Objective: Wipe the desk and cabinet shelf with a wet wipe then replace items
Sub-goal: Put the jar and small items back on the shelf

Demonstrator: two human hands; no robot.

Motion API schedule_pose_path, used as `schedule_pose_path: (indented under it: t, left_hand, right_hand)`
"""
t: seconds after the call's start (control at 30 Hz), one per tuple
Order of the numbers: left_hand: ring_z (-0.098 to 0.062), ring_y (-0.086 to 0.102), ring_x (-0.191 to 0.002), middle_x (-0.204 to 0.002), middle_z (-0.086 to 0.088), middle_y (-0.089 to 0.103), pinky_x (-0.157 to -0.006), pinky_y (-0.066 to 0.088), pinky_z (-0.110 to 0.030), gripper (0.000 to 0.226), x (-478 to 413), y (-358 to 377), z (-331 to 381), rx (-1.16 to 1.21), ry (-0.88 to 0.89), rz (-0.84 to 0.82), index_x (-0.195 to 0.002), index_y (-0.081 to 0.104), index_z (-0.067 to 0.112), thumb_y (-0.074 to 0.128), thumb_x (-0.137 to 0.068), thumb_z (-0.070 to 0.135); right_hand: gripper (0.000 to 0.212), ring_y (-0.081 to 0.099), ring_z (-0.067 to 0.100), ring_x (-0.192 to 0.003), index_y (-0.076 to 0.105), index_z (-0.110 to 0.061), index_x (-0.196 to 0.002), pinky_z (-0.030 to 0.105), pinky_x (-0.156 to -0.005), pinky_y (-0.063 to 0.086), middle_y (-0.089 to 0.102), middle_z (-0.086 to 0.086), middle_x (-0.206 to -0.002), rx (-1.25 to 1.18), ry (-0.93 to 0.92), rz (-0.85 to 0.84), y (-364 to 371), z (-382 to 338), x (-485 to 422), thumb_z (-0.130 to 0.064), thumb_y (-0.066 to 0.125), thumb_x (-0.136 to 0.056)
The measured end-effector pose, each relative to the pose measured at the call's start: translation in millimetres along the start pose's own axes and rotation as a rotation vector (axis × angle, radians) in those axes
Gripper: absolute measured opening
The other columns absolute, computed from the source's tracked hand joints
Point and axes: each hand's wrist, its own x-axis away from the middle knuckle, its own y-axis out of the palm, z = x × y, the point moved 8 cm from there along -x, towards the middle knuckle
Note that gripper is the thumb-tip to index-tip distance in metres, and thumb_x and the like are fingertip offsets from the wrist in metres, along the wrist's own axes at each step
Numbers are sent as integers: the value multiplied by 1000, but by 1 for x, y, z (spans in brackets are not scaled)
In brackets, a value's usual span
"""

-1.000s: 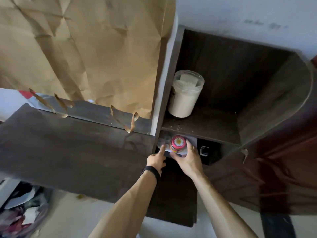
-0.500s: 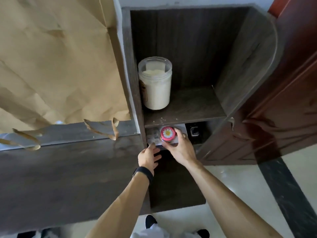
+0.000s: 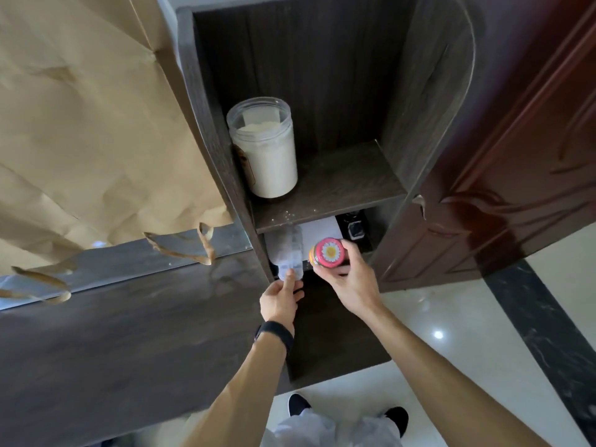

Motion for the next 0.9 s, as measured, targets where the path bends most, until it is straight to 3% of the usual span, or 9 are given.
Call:
schedule_pose_path:
  t: [0.1,0.27,0.37,0.43,0.5,0.67,0.73,0.8,0.9]
  left_hand:
    - [-9,72,-69,-79,7,76,-70,51,-24,30,24,-10,-29,-242,83,-90,-89,73,19,65,-90,47]
    - [-13,71,-67,-80,4,74,-74,56,-28,28,18,-6,-70,-680,72,-259,-94,67,20,51,-99,42]
    - [-25,71,-82,-94,-6,70,-83,58,-43,22,-12,6,-84,-933,45,-293,-108,57,16,48,-100,35]
    - [-28,71,-86,-97,-10,69,-83,58,-45,22,-35,23,-94,-1050,37,-315,-110,52,15,47,-100,34]
    - [-26,73,-84,-97,-12,70,-81,59,-45,24,-59,37,-105,-1059,-13,-314,-109,50,14,43,-102,35]
    - [-31,69,-100,-112,-12,65,-90,56,-41,33,-104,54,-136,-1004,-162,-259,-130,50,7,47,-103,25]
    - [-28,68,-95,-118,-12,59,-74,57,-25,35,-111,57,-144,-997,-222,-273,-135,45,6,38,-106,24]
    - [-17,64,-72,-117,-12,59,-47,48,-20,36,-125,53,-153,-941,-241,-236,-136,44,9,37,-107,28]
    - [-14,64,-69,-102,-4,62,-53,43,-25,34,-148,49,-168,-961,-212,-216,-129,49,14,38,-105,36]
  right_hand:
    - [63,69,-3,-87,49,-35,-126,23,-80,57,67,-21,-104,-79,79,61,-20,40,41,-45,83,-74]
    - [65,64,-14,-80,51,-26,-128,0,-70,43,74,-13,-92,2,276,81,-28,124,93,-41,85,-74]
    - [74,66,5,-98,48,-21,-133,-1,-73,39,71,-4,-108,99,336,23,-13,166,110,-50,81,-74]
    - [77,64,10,-104,46,-20,-135,7,-82,46,68,-2,-116,120,360,-4,1,195,114,-52,80,-74]
    - [77,63,10,-105,45,-21,-135,18,-89,52,67,-1,-121,136,361,-41,17,216,107,-53,79,-74]
    - [78,66,15,-107,45,-16,-137,24,-90,54,66,3,-122,156,302,-90,51,255,73,-45,82,-74]
    - [77,68,15,-104,46,-17,-136,20,-88,52,67,3,-121,147,286,-88,60,263,62,-44,84,-74]
    - [76,68,14,-103,46,-18,-135,15,-86,50,66,2,-121,141,274,-100,69,269,53,-42,84,-74]
    - [75,69,14,-103,47,-18,-136,5,-82,43,65,2,-123,154,246,-131,78,277,44,-38,85,-74]
